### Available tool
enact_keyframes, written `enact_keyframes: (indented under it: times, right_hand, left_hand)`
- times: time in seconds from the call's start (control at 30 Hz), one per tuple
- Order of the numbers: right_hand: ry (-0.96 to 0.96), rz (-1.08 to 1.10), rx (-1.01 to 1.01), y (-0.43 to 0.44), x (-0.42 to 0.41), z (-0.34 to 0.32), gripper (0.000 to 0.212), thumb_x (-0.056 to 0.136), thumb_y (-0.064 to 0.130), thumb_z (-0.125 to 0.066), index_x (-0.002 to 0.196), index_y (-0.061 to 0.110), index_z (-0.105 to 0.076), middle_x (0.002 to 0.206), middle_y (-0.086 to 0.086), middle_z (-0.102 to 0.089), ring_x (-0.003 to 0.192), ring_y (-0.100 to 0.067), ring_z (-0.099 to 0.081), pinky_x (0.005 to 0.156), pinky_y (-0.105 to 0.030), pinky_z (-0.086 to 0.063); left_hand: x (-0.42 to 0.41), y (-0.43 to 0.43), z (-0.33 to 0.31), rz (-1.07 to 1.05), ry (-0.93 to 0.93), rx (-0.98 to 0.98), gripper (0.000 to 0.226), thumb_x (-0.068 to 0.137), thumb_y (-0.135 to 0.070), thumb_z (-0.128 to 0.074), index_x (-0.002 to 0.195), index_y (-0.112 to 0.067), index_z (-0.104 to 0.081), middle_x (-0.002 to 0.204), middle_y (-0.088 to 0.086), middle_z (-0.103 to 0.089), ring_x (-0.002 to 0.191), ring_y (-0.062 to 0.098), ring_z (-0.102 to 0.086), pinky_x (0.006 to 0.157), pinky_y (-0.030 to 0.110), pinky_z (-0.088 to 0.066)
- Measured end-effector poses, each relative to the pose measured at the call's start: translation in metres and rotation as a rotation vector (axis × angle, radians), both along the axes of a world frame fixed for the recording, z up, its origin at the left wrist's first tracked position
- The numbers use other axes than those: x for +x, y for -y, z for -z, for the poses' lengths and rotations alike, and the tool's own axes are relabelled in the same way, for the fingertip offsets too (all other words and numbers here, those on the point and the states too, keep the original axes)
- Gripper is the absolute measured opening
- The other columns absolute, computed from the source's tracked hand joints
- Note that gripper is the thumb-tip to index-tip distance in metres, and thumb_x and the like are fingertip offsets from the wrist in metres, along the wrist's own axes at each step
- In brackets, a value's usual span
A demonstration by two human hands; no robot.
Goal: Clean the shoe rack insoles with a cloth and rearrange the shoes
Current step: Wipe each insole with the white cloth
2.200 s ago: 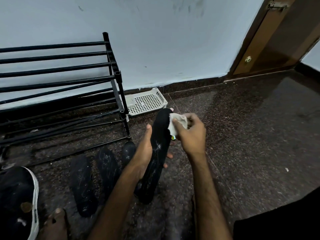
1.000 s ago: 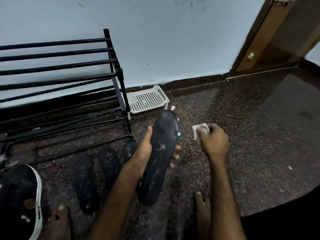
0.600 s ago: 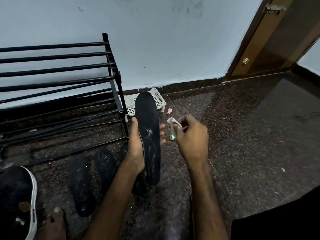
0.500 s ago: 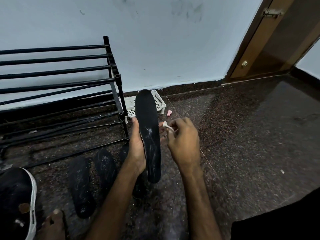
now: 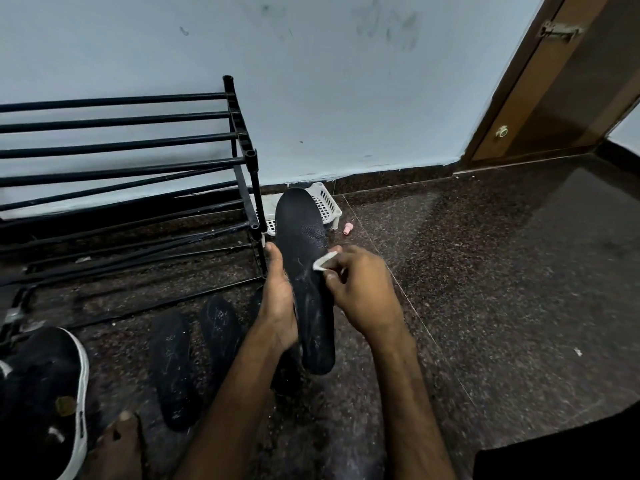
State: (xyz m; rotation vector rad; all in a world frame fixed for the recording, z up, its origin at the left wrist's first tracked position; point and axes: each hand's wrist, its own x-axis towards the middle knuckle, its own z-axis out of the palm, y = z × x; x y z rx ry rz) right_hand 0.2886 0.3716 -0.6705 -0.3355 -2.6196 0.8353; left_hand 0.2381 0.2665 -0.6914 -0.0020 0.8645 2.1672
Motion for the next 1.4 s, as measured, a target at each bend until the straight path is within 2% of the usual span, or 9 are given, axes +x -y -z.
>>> enact_keyframes:
  times: [0.1, 0.27, 0.43, 0.6, 0.73, 0.93, 1.13, 1.27, 1.4]
  right_hand:
    - [-0.05, 0.134, 0.058, 0.003, -0.001, -0.001, 0.011, 0.085, 0.016, -0.067, 0.094, 0.015, -0.074, 0.096, 0.001, -0.064, 0.083, -0.018, -0.062, 0.079, -0.031, -0.051]
    - [-0.009, -0.137, -0.081, 0.011, -0.004, -0.01, 0.011, 0.081, 0.01, -0.072, 0.09, 0.014, -0.077, 0.088, 0.006, -0.067, 0.081, -0.009, -0.061, 0.078, -0.018, -0.045]
    - [-0.068, 0.164, 0.063, 0.006, -0.001, -0.01, 0.01, 0.085, 0.013, -0.067, 0.093, 0.011, -0.073, 0.096, -0.003, -0.065, 0.083, -0.02, -0.062, 0.08, -0.032, -0.049]
    - [0.042, -0.18, -0.148, 0.011, -0.003, -0.017, 0.012, 0.081, 0.007, -0.074, 0.09, 0.012, -0.078, 0.089, 0.003, -0.07, 0.077, -0.009, -0.063, 0.074, -0.019, -0.049]
    - [0.015, 0.05, 0.029, -0.003, -0.001, -0.009, 0.01, 0.084, 0.012, -0.069, 0.091, 0.014, -0.076, 0.093, 0.0, -0.068, 0.082, -0.018, -0.064, 0.081, -0.035, -0.053]
    - [0.022, -0.188, -0.074, 0.012, -0.005, -0.014, 0.012, 0.08, 0.008, -0.074, 0.091, 0.014, -0.078, 0.089, 0.002, -0.07, 0.08, -0.008, -0.062, 0.076, -0.014, -0.044]
    - [-0.095, 0.013, 0.041, 0.012, -0.008, -0.008, 0.01, 0.083, 0.011, -0.07, 0.09, 0.012, -0.076, 0.09, -0.003, -0.068, 0.082, -0.024, -0.064, 0.085, -0.039, -0.051]
    - [0.015, -0.181, -0.031, 0.013, -0.008, -0.01, 0.012, 0.081, 0.014, -0.073, 0.089, 0.02, -0.077, 0.088, 0.009, -0.068, 0.085, -0.012, -0.062, 0.11, -0.056, -0.03]
    - [0.0, 0.049, 0.106, -0.005, 0.0, -0.004, 0.01, 0.085, 0.017, -0.071, 0.092, 0.022, -0.076, 0.092, 0.007, -0.067, 0.086, -0.013, -0.06, 0.119, -0.05, -0.019]
  left_hand:
    - [0.002, -0.004, 0.0, -0.025, -0.008, -0.032, 0.084, 0.092, -0.073, -0.021, 0.118, -0.007, -0.067, 0.11, 0.014, -0.072, 0.099, 0.023, -0.07, 0.083, 0.033, -0.059]
    - [-0.001, -0.001, 0.001, -0.003, 0.028, -0.009, 0.089, 0.093, -0.073, -0.018, 0.084, -0.01, -0.081, 0.093, 0.013, -0.075, 0.084, 0.021, -0.074, 0.076, 0.035, -0.057]
    - [0.004, -0.009, 0.005, 0.001, 0.051, -0.036, 0.081, 0.094, -0.07, -0.023, 0.106, -0.01, -0.075, 0.108, 0.014, -0.072, 0.098, 0.023, -0.071, 0.077, 0.033, -0.06]
    - [-0.002, -0.004, 0.008, 0.002, 0.047, -0.029, 0.087, 0.096, -0.068, -0.018, 0.076, -0.012, -0.081, 0.086, 0.011, -0.075, 0.074, 0.019, -0.074, 0.068, 0.03, -0.058]
    - [-0.004, -0.004, 0.012, 0.015, -0.008, -0.074, 0.084, 0.096, -0.069, -0.015, 0.095, -0.016, -0.08, 0.098, 0.008, -0.075, 0.085, 0.02, -0.072, 0.072, 0.034, -0.059]
    - [-0.003, -0.004, 0.01, -0.035, 0.052, 0.007, 0.084, 0.097, -0.065, -0.021, 0.074, -0.011, -0.081, 0.081, 0.011, -0.075, 0.072, 0.019, -0.073, 0.059, 0.027, -0.059]
    - [0.001, -0.011, 0.014, -0.039, 0.044, -0.035, 0.076, 0.098, -0.065, -0.024, 0.099, -0.011, -0.078, 0.099, 0.011, -0.074, 0.088, 0.02, -0.073, 0.073, 0.03, -0.06]
    - [-0.003, -0.005, 0.014, -0.026, 0.053, -0.024, 0.082, 0.097, -0.065, -0.02, 0.081, -0.012, -0.081, 0.09, 0.01, -0.076, 0.078, 0.019, -0.074, 0.071, 0.031, -0.056]
    - [-0.007, -0.004, 0.015, 0.003, -0.001, -0.067, 0.085, 0.095, -0.071, -0.014, 0.091, -0.018, -0.081, 0.098, 0.006, -0.076, 0.085, 0.018, -0.072, 0.07, 0.033, -0.059]
